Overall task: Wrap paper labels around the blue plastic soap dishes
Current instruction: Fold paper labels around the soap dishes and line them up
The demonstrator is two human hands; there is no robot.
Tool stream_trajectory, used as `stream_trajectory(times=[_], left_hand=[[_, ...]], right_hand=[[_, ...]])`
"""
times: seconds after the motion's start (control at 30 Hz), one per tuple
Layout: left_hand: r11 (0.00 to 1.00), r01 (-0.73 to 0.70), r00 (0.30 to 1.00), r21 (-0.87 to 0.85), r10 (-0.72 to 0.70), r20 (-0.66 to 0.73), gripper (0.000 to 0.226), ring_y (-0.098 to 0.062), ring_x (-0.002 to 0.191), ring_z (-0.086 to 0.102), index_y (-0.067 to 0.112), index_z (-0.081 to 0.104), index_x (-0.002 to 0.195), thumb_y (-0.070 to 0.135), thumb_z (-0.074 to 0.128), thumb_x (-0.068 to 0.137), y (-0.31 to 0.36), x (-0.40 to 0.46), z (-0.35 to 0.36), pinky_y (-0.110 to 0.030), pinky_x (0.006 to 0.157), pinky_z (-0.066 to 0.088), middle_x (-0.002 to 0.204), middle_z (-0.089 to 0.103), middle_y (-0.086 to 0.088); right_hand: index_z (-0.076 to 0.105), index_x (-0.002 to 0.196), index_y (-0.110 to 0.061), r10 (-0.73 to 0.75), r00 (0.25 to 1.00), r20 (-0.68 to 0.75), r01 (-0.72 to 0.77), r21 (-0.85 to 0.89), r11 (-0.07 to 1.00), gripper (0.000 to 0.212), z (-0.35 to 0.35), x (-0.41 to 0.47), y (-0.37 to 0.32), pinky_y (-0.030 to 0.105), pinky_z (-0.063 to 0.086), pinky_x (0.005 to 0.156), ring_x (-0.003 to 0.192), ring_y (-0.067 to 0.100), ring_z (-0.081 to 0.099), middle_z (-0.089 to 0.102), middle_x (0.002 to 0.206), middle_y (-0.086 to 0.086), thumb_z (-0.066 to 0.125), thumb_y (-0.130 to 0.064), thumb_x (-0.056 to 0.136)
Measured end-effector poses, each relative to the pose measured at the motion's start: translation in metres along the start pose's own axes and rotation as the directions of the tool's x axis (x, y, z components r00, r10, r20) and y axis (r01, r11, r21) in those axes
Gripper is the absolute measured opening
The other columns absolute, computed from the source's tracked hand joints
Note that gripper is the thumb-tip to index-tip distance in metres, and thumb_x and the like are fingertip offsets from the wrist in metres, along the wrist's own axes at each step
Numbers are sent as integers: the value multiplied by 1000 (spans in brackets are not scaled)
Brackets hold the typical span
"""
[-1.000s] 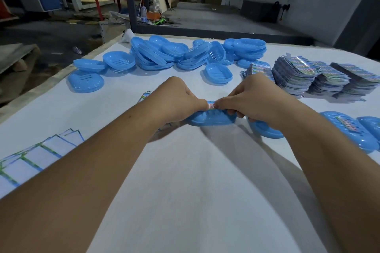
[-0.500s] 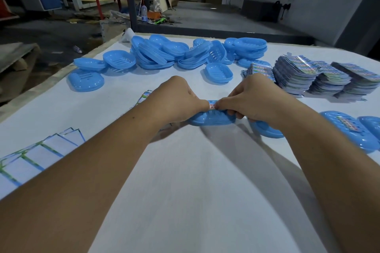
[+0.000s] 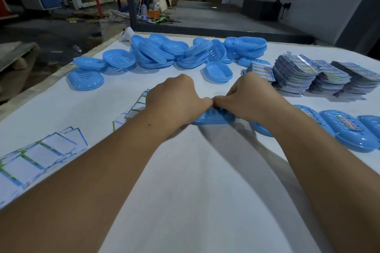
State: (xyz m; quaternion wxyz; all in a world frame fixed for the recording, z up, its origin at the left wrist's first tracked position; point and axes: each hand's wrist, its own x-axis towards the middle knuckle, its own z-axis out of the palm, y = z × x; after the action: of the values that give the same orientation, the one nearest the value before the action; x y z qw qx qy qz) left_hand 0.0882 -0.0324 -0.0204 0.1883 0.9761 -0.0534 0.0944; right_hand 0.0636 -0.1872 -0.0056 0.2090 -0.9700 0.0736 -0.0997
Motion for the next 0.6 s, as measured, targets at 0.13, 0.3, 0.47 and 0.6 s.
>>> stream_trajectory(times=[0.13, 0.3, 0.47, 0.6], left_hand=[[999, -5, 1000, 50, 6, -24, 43, -25, 85, 64, 23, 68, 90, 62, 61, 75, 1, 1, 1, -33, 70, 50, 88, 69, 1], [998, -10, 999, 61, 12, -33, 42, -24, 88, 64, 24, 67, 94, 63, 62, 77, -1, 2, 1, -34, 70, 49, 92, 69, 1], [1000, -5, 1000, 13, 5, -9, 42, -24, 88, 64, 23, 66, 88, 63, 62, 77, -3, 1, 1, -37, 77, 54, 89, 69, 2], [999, -1, 1000, -35, 1, 15, 40, -21, 82, 64, 22, 65, 77, 62, 64, 76, -5, 1, 3, -34, 74, 53, 80, 69, 5]], right_hand=[[53, 66, -9, -6, 1000, -9, 6, -35, 999, 44, -1, 1, -1, 30, 27, 47, 54, 20, 39, 45, 57, 5, 74, -47, 75], [64, 78, -8, -34, 999, -33, 30, -114, 993, 51, -1, 3, 0, 29, 27, 47, 59, 19, 44, 50, 62, 5, 74, -58, 76], [55, 69, -12, -68, 996, -51, 58, -175, 983, 52, 0, 3, -1, 28, 33, 49, 61, 24, 51, 54, 60, 6, 72, -60, 76], [67, 81, -11, -80, 995, -59, 67, -189, 980, 50, -1, 2, 1, 27, 46, 56, 63, 23, 61, 62, 58, 5, 72, -61, 76]])
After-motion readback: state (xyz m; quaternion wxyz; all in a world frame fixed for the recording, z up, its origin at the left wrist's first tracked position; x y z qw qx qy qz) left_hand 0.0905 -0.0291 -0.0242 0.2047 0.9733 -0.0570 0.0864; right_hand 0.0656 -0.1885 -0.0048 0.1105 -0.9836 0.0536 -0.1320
